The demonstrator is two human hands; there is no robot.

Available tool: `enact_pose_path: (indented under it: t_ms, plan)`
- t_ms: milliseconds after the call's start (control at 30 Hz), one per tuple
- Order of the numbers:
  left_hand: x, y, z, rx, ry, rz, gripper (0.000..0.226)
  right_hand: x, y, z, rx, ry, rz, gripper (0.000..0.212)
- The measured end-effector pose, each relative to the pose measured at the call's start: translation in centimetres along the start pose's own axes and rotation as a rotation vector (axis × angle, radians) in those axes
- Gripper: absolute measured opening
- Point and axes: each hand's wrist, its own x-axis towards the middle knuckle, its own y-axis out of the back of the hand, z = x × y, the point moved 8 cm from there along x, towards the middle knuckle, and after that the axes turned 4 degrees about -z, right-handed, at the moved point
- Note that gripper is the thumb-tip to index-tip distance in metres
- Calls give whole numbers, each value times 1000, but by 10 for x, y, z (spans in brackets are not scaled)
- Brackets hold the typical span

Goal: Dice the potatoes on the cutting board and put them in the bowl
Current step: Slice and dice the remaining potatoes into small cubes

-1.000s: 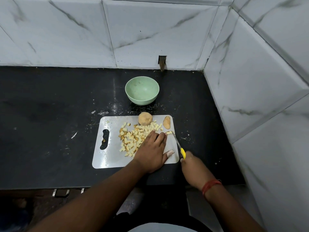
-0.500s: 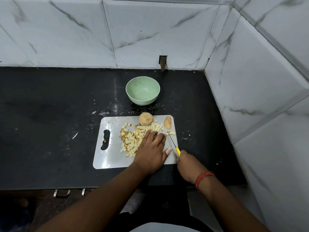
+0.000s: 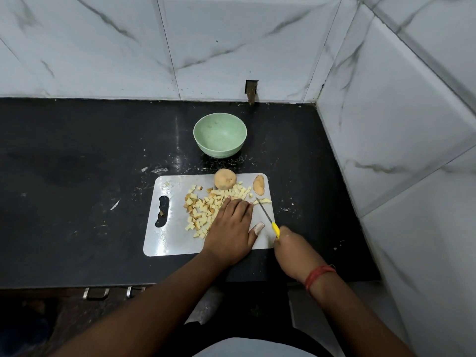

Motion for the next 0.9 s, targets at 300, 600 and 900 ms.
enact_pose_path:
  t_ms: [300, 600, 900]
  plan:
    - [2, -1, -2, 4, 5, -17, 61, 16, -11, 4, -46, -46, -35, 11]
    - [4, -2, -2, -1, 19, -26, 64, 20, -13, 4, -55, -66, -88, 18]
    - [5, -5, 0, 31, 19, -51, 65, 16, -11, 7, -47, -63, -85, 15]
